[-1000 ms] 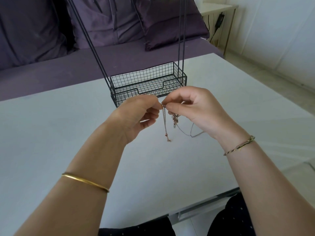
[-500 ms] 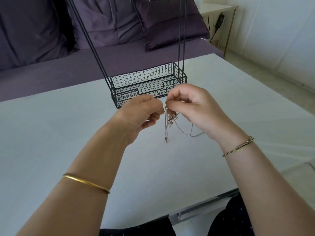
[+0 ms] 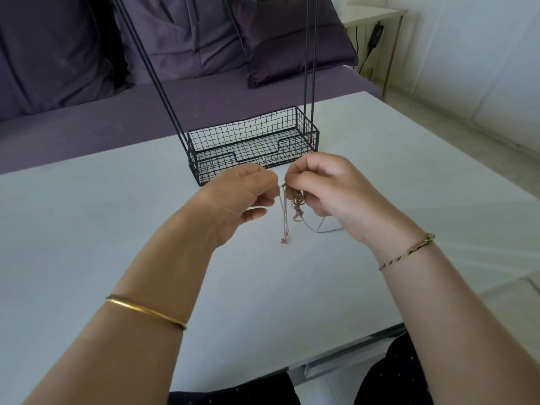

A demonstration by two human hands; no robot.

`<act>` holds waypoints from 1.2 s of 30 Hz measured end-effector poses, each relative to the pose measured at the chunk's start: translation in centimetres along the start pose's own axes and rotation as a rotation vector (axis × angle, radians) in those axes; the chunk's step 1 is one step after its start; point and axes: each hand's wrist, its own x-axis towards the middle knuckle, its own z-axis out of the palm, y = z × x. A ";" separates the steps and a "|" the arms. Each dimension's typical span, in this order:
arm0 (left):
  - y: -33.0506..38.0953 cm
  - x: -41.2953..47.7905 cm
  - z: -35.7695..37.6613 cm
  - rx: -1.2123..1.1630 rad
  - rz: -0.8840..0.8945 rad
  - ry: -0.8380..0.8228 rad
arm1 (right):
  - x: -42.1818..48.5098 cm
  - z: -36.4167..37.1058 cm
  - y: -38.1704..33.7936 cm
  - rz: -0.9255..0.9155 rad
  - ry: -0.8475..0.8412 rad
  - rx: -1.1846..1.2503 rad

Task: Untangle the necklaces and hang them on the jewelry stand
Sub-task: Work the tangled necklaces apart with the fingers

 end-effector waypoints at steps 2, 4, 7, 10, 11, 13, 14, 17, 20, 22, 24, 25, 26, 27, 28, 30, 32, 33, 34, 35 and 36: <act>0.1 0.0 -0.2 -0.020 0.000 0.020 | 0.0 -0.2 0.0 0.015 -0.026 -0.004; 0.1 0.0 -0.2 -0.023 0.000 0.018 | 0.0 -0.4 0.1 0.027 -0.043 -0.009; 0.1 -0.2 -0.1 -0.004 0.016 0.024 | 0.1 -0.6 0.3 0.016 -0.058 -0.042; 0.2 -0.2 0.0 0.021 0.036 0.037 | 0.1 -0.6 0.4 0.005 -0.059 -0.048; 0.2 -0.2 0.0 0.024 0.034 0.035 | 0.1 -0.6 0.4 0.010 -0.058 -0.037; 0.3 -0.3 0.1 0.013 0.027 0.024 | 0.1 -0.6 0.4 0.026 -0.055 -0.001; 0.3 -0.3 0.1 -0.002 0.027 0.022 | 0.0 -0.6 0.3 0.040 -0.055 0.024; 0.3 -0.4 -0.1 -0.048 0.040 0.035 | 0.0 -0.9 0.2 0.104 -0.049 0.121; 0.3 -0.5 -0.1 0.009 0.054 0.035 | 0.0 -1.1 0.2 0.150 -0.046 0.191; 0.2 -0.6 -0.1 0.089 0.077 0.021 | 0.0 -1.2 0.2 0.159 -0.044 0.222; 0.1 -0.8 0.2 0.141 0.085 -0.017 | 0.0 -1.1 0.2 0.155 -0.047 0.243; 0.0 -0.8 0.3 0.161 0.083 -0.032 | 0.1 -1.1 0.2 0.153 -0.048 0.249; 0.0 -0.9 0.5 0.178 0.083 -0.036 | 0.0 -1.1 0.2 0.151 -0.047 0.251; 0.0 -0.9 0.6 0.186 0.085 -0.028 | 0.0 -1.1 0.3 0.150 -0.045 0.251; 0.1 -0.9 0.7 0.181 0.088 -0.015 | 0.0 -1.1 0.3 0.149 -0.045 0.247; 0.1 -0.9 0.7 0.160 0.091 0.011 | 0.0 -1.1 0.3 0.146 -0.046 0.238; 0.2 -1.0 0.7 0.169 0.091 0.017 | 0.0 -1.2 0.3 0.145 -0.045 0.228; 0.2 -1.0 0.7 0.173 0.087 0.013 | 0.0 -1.2 0.3 0.146 -0.039 0.223; 0.3 -1.0 0.7 0.167 0.082 0.009 | 0.0 -1.2 0.3 0.145 -0.032 0.216; 0.3 -1.0 0.7 0.151 0.076 0.007 | 0.0 -1.2 0.3 0.142 -0.025 0.208; 0.4 -1.0 0.7 0.131 0.069 0.008 | 0.0 -1.2 0.3 0.136 -0.020 0.200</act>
